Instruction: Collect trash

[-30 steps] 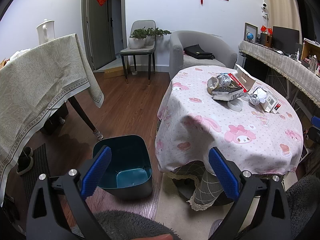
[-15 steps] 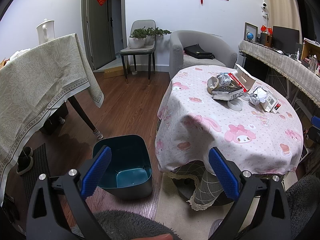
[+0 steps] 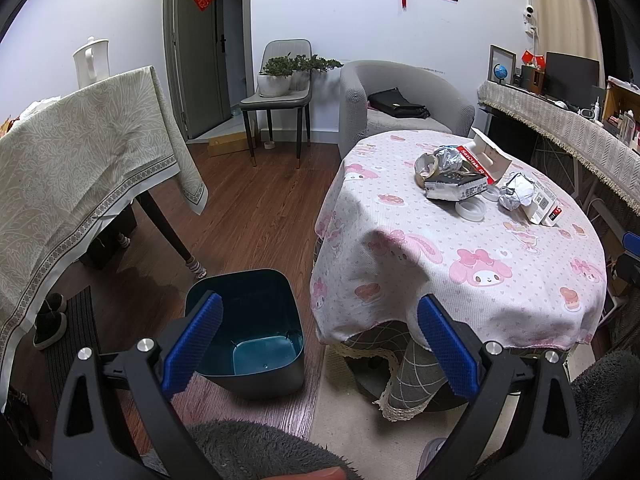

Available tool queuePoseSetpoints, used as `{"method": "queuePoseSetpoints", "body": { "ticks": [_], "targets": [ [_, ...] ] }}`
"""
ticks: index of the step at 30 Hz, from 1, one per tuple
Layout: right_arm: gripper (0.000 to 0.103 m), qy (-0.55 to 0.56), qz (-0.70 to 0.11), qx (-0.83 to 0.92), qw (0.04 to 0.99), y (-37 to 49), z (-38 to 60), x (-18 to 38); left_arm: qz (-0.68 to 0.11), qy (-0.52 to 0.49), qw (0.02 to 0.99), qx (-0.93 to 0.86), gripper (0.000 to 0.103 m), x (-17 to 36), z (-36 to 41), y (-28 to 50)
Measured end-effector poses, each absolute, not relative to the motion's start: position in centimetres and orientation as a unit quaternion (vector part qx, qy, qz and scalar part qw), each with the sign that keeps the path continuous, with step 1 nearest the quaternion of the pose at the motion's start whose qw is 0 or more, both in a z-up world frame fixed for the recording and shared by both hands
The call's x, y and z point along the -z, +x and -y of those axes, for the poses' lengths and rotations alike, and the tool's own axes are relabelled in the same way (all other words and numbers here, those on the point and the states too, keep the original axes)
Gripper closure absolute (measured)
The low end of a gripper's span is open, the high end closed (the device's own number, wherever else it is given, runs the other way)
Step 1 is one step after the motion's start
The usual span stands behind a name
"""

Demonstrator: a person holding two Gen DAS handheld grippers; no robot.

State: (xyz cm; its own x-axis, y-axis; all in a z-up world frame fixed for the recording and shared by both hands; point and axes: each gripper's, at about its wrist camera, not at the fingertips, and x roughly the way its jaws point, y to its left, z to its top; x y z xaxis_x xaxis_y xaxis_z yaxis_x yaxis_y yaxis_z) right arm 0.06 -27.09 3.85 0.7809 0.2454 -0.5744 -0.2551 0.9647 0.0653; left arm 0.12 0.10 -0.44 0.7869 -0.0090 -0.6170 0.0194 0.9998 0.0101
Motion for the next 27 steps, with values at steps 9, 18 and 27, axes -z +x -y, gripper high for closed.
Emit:
{"method": "queuePoseSetpoints", "body": {
  "ticks": [9,18,27],
  "targets": [
    [0.003,-0.006,-0.303,-0.133,0.944,0.0,27.1,-3.9,-0.324,0.006,0.946,0.013,0.003,0.9,0.0,-0.1],
    [0.003,-0.013,-0.307,-0.137,0.942,0.1,27.2,-4.2,-0.310,0.012,0.950,0.044,0.004,0.0,1.3,-0.6],
    [0.003,-0.010,-0.306,-0.126,0.944,0.8,27.4,-5.0,-0.301,0.005,0.951,0.077,0.005,-1.4,2.4,0.7]
  ]
}}
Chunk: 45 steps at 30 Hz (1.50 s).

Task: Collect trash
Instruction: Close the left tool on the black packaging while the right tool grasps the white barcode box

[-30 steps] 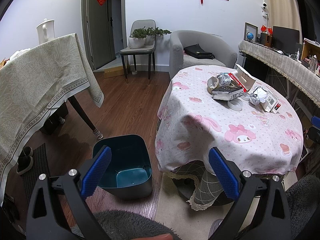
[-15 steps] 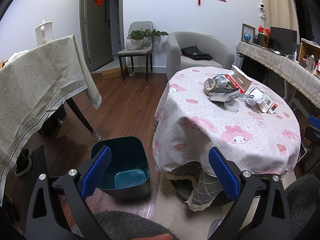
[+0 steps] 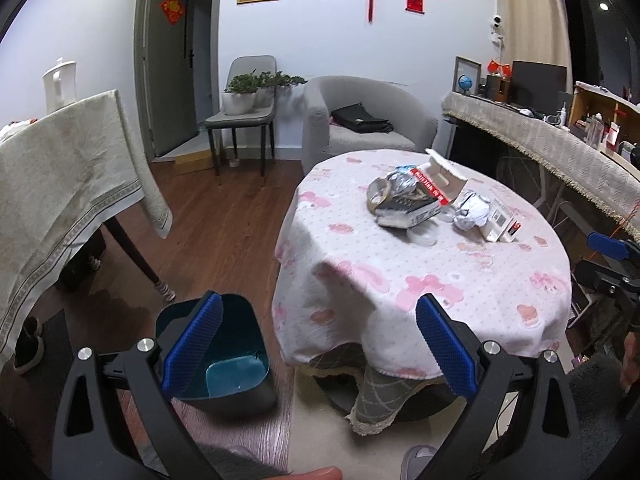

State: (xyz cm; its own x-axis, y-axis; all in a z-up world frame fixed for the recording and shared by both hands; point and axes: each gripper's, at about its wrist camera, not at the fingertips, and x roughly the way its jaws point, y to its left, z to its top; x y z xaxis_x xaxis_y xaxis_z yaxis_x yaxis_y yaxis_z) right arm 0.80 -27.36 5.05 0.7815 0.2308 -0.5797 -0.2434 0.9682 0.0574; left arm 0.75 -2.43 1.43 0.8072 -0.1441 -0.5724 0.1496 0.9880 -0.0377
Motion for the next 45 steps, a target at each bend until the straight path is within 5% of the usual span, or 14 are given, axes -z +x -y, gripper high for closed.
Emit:
{"method": "queuePoseSetpoints", "body": {
  "ticks": [7,21,45],
  "targets": [
    [0.008,-0.002,-0.312,-0.122,0.942,2.8,28.0,-5.3,-0.296,0.010,0.949,0.108,0.017,-1.8,4.1,2.8],
    [0.015,0.009,-0.344,-0.139,0.929,8.3,29.9,-3.7,-0.312,-0.009,0.934,0.174,0.021,-0.7,7.5,10.3],
    [0.015,0.013,-0.369,-0.141,0.919,13.5,31.8,-1.9,-0.360,-0.018,0.924,0.132,0.008,2.4,13.3,17.6]
  ]
}}
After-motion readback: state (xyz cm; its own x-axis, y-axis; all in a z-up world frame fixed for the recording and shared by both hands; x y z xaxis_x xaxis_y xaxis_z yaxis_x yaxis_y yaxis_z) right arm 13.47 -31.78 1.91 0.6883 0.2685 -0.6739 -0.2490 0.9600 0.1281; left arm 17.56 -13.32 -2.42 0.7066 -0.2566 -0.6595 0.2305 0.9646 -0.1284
